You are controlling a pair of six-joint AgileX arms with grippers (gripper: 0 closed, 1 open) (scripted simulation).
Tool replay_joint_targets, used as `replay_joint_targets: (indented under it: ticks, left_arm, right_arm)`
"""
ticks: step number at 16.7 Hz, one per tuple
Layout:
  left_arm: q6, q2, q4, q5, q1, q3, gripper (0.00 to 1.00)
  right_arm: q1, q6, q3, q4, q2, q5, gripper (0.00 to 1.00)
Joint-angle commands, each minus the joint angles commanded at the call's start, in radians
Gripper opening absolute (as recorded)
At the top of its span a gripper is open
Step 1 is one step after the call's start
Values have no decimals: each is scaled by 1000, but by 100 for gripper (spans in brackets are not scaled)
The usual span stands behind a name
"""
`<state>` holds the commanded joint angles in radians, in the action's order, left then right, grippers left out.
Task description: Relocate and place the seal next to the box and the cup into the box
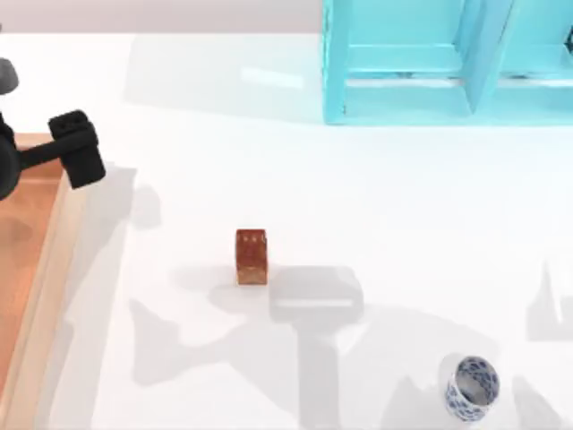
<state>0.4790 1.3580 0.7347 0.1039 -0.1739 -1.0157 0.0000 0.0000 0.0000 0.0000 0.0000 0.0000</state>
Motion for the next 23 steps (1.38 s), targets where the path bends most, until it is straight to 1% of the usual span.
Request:
replay_joint_targets:
  ticks: [3, 6, 9, 13, 16, 23]
  left_arm:
    - [59, 241, 142, -10, -92, -217, 100]
    - [91, 429, 263, -30, -194, -400, 100]
    - [102, 563, 354, -57, -292, -544, 100]
    - [108, 697, 450, -92, -400, -693, 100]
    - [111, 752, 489, -106, -444, -747, 100]
    - [109, 755, 470, -106, -441, -730, 100]
  right_arm:
    - [0, 0, 0, 0, 0, 0, 100]
    - [0, 0, 0, 0, 0, 0, 100]
    - [0, 0, 0, 0, 0, 0, 100]
    - [0, 0, 0, 0, 0, 0, 100]
    - [0, 0, 0, 0, 0, 0, 100]
    - [0, 0, 0, 0, 0, 0, 100]
